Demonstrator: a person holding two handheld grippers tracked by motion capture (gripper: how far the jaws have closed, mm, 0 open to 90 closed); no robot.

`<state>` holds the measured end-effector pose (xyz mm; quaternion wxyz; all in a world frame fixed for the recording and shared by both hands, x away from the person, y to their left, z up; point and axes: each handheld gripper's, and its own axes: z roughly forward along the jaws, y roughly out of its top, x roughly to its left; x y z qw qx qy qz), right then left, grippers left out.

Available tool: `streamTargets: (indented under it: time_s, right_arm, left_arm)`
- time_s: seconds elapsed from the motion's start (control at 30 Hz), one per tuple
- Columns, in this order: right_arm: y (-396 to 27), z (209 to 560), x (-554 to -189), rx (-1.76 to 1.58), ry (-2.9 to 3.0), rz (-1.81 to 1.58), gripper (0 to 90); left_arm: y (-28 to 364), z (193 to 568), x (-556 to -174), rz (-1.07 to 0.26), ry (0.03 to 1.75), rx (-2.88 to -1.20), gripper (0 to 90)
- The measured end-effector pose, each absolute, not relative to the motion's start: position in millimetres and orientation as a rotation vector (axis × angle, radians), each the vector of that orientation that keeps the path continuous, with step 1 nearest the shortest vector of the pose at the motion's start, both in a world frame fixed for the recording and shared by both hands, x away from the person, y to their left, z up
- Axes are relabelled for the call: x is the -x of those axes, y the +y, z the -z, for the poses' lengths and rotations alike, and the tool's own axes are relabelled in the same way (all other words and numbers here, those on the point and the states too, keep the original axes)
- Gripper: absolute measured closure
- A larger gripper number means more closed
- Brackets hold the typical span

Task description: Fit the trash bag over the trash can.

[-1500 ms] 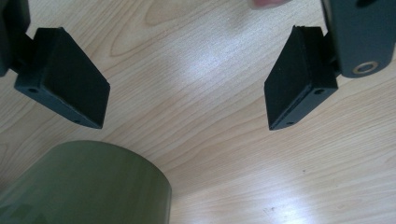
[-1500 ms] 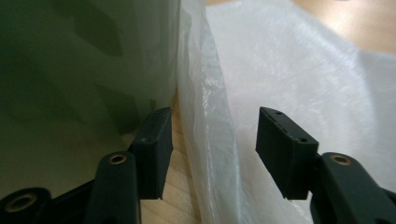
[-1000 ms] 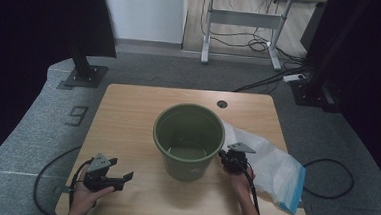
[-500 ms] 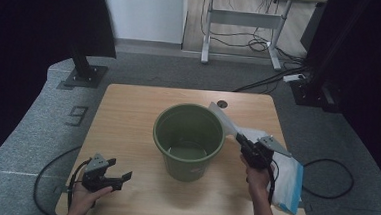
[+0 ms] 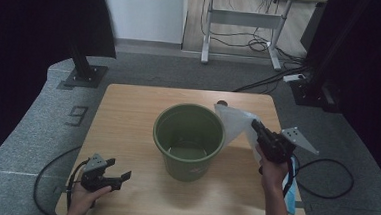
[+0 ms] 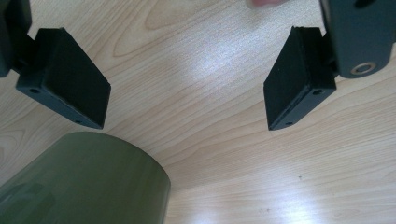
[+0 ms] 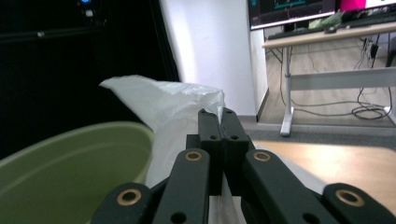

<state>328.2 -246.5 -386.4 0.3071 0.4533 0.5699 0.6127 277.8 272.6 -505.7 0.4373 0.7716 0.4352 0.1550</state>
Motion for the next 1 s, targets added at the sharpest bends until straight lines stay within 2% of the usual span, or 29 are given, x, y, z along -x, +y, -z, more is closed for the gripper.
streamTargets:
  time_s: [0.2, 1.0]
  right_arm:
    - [-251.6, 354.6, -324.5, -1.154, 1.448, -1.639, 88.9]
    - [-227.1, 282.5, -305.6, -0.975, 1.349, -1.708, 88.9]
  left_arm:
    - [272.7, 506.3, -277.9, -0.382, 1.083, -1.915, 15.0]
    - [274.9, 507.3, -277.8, -0.381, 1.093, -1.902, 15.2]
